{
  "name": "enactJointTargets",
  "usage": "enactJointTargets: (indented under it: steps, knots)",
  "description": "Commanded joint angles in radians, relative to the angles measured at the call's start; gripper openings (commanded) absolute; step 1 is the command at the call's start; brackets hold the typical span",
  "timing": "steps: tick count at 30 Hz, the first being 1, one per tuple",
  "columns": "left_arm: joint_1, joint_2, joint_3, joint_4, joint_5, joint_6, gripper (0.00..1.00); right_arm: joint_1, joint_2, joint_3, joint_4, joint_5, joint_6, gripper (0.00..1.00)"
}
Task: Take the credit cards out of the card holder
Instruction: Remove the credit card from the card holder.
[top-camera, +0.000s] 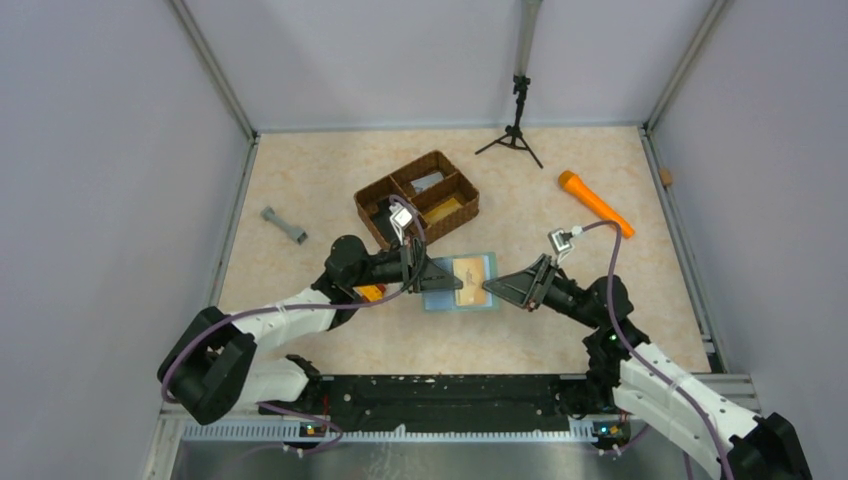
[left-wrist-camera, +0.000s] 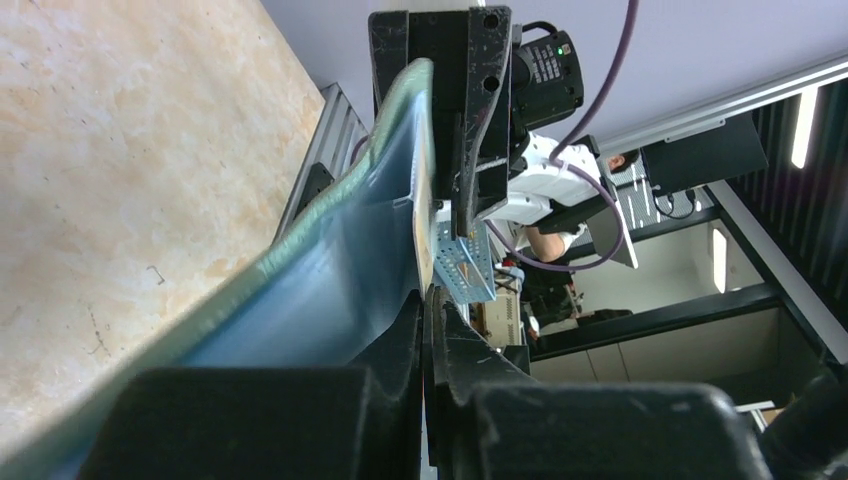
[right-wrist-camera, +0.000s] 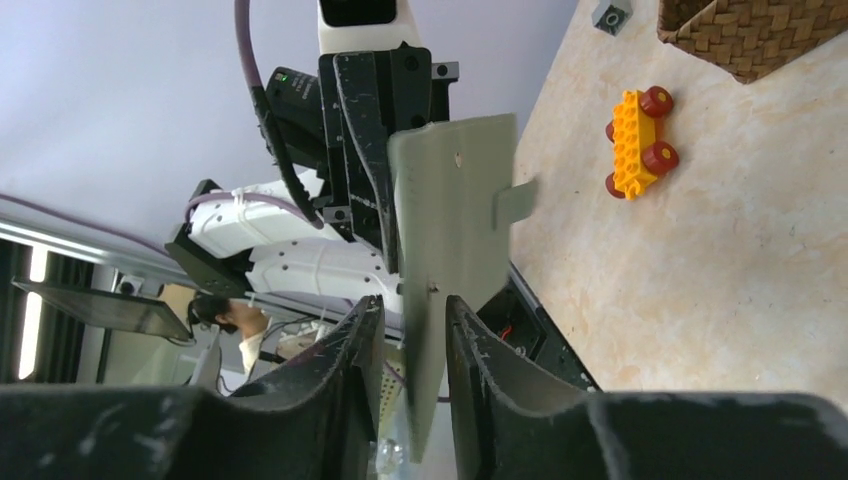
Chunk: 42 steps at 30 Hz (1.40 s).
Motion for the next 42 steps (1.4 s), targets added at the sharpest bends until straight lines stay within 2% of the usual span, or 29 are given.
enactJointTargets:
  steps: [1,2,4,5,14,22,25,27,29,34,38,42]
  knots:
    - [0.011,-0.05,0.003,0.018,-0.002,0.037,0.0,-0.002,-0.026,0.033,-0.016,0.008,-0.03,0.33]
    - [0.01,-0.052,0.004,0.013,-0.001,0.038,0.0,-0.002,-0.023,0.032,-0.01,0.003,-0.028,0.28]
    - [0.01,-0.053,0.004,0.011,-0.001,0.038,0.0,-0.001,-0.017,0.03,-0.002,-0.001,-0.02,0.03]
    - [0.011,-0.054,0.003,0.01,0.001,0.036,0.0,-0.002,-0.016,0.03,-0.001,-0.001,-0.019,0.0]
    - [0.059,-0.106,-0.043,-0.02,0.016,0.045,0.0,-0.027,-0.08,0.028,-0.071,0.023,-0.018,0.0]
    - [0.085,-0.16,-0.056,-0.117,0.017,0.09,0.0,-0.058,-0.097,0.013,-0.083,0.009,-0.012,0.0]
    - [0.107,-0.184,-0.063,-0.159,-0.005,0.112,0.0,-0.079,-0.126,0.028,-0.165,0.038,-0.042,0.0]
    - [0.116,-0.218,-0.054,-0.263,-0.067,0.172,0.0,-0.09,-0.175,0.061,-0.313,0.124,-0.098,0.0]
    - [0.117,-0.245,-0.018,-0.44,-0.164,0.258,0.0,-0.091,-0.25,0.09,-0.451,0.228,-0.162,0.0]
    - [0.112,-0.224,0.13,-0.775,-0.337,0.458,0.0,-0.093,-0.314,0.154,-0.634,0.35,-0.338,0.0]
    - [0.094,-0.13,0.33,-1.059,-0.489,0.658,0.0,-0.093,-0.289,0.252,-0.773,0.406,-0.485,0.0]
    - [0.015,-0.006,0.568,-1.277,-0.776,0.908,0.0,-0.093,-0.286,0.324,-0.839,0.445,-0.563,0.0]
